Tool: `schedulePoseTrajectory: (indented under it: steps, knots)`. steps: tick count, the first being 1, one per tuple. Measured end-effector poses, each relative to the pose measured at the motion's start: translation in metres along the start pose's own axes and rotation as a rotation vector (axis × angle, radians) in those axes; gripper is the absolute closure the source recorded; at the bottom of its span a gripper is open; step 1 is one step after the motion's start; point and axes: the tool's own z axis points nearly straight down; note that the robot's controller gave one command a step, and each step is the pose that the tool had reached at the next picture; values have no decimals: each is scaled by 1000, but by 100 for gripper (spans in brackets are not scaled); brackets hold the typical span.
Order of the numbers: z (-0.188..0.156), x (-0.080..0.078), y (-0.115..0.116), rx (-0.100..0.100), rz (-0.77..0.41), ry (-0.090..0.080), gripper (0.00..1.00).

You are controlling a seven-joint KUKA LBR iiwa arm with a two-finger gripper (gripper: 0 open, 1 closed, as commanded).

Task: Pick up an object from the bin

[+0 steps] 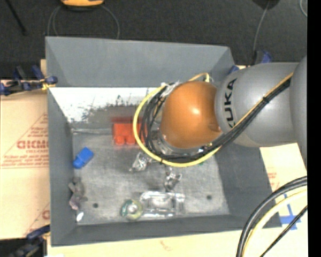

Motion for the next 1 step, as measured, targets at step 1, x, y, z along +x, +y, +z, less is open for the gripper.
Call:
schedulePoseTrajectory:
  steps: [1]
  knots:
    - [-36,43,48,24,-174,-16,0]
